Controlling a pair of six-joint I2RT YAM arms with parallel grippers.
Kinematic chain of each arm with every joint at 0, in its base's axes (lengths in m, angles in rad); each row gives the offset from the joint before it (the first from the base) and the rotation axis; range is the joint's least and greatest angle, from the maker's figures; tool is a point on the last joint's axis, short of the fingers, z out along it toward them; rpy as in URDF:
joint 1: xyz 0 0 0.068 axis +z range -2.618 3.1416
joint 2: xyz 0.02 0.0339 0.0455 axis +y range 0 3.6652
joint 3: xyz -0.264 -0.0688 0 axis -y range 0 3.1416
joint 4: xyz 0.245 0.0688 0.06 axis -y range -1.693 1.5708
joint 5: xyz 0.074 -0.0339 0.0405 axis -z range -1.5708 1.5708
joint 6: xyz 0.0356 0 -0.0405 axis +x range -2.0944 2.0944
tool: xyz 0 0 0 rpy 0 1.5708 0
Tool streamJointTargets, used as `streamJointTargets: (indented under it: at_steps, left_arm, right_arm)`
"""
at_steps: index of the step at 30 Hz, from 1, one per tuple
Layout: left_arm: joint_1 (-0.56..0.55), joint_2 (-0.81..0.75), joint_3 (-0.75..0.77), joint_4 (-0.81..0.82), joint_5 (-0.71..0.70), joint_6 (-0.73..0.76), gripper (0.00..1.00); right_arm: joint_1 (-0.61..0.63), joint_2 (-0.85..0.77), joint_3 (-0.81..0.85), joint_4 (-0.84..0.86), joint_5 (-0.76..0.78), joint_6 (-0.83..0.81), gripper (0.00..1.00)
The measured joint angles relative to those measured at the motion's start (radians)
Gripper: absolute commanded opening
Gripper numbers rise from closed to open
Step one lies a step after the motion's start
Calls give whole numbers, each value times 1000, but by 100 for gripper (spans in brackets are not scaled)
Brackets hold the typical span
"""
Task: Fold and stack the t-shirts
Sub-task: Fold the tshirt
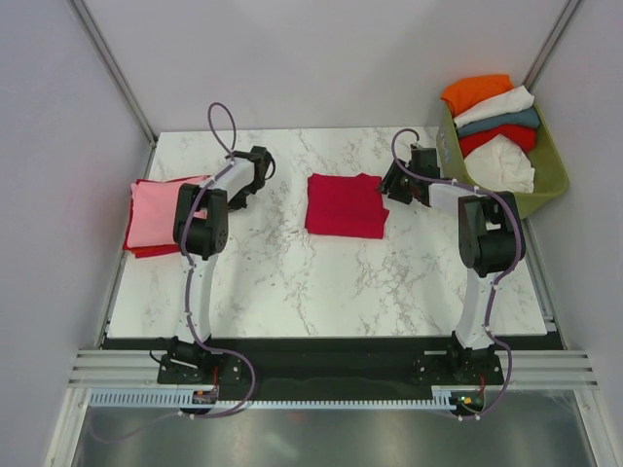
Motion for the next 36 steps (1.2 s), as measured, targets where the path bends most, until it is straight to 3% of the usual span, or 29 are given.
streamJointTargets:
  at_steps: [4, 8, 10, 15, 17, 25, 32, 36]
  left_arm:
    - [-97, -19, 1, 13, 68, -24, 3]
    - [-170, -35, 27, 19, 156, -45, 16]
    - [-188, -42, 45, 28, 211, -56, 29]
    - [-186, -83, 60, 58, 319, -88, 69]
    - [-186, -114, 51, 84, 357, -98, 75]
    - [-186, -290, -54, 285, 568, -119, 77]
    - [-186, -266, -77, 440, 731, -145, 79]
    - [-186, -214, -76, 491, 785, -156, 75]
  right_arm:
    - [0, 0, 0, 2, -5, 2, 61]
    - [-3, 0, 0, 4, -9, 10, 74]
    - [-6, 0, 0, 6, -17, 14, 75]
    - [-14, 0, 0, 19, -54, 21, 73]
    - [-17, 0, -2, 32, -76, 29, 68]
    - [-18, 34, 1, 61, -109, 51, 63]
    - [-16, 59, 39, 55, -103, 51, 62]
    - [-12, 82, 75, 42, -88, 50, 59]
